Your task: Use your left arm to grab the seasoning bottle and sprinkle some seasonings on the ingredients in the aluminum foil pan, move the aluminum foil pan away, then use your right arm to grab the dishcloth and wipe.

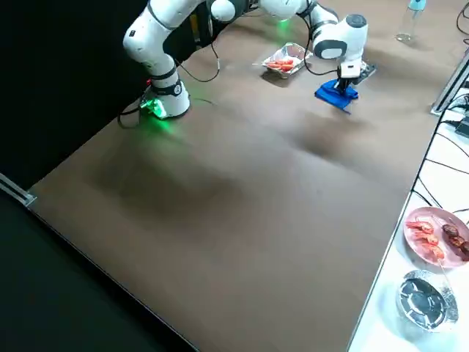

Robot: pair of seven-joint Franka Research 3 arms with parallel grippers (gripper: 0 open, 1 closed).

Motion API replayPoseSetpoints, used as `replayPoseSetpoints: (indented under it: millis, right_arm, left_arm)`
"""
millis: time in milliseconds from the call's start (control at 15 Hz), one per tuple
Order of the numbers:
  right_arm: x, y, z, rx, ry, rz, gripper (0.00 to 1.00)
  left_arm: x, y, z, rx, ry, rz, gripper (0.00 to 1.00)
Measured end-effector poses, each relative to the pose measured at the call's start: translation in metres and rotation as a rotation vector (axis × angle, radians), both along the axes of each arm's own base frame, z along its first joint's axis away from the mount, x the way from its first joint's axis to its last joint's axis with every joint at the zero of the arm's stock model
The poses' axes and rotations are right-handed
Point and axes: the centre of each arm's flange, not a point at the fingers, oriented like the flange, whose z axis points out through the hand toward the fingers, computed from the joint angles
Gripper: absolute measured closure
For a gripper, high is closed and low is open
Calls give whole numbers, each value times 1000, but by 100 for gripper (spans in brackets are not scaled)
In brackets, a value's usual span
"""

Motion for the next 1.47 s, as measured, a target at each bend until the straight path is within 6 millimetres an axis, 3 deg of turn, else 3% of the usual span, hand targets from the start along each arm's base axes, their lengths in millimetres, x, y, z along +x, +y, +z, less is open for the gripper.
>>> replayPoseSetpoints:
  millis: [333,467,600,800,933,1133,1200,1467]
  right_arm:
    - [22,-56,50,-61,85,75,94]
    - [27,-87,61,-84,133,134,94]
    - [38,-134,61,-95,179,178,94]
    - [60,-225,56,-88,190,228,94]
    - [64,-279,52,-107,221,252,94]
    - [69,-339,57,-181,246,267,94]
    - [74,-369,64,-194,235,275,94]
    - [74,-417,67,-213,234,262,94]
  left_arm:
    - [1,3,-1,1,0,-8,0]
    - [1,3,-1,1,0,-7,0]
    - [1,3,-2,1,2,-7,0]
    - [3,4,-5,2,7,-4,0]
    - [4,5,-6,2,9,-2,0]
    - [4,6,-6,3,9,0,0]
    - [4,6,-6,3,9,0,0]
    - [4,6,-7,3,10,2,0]
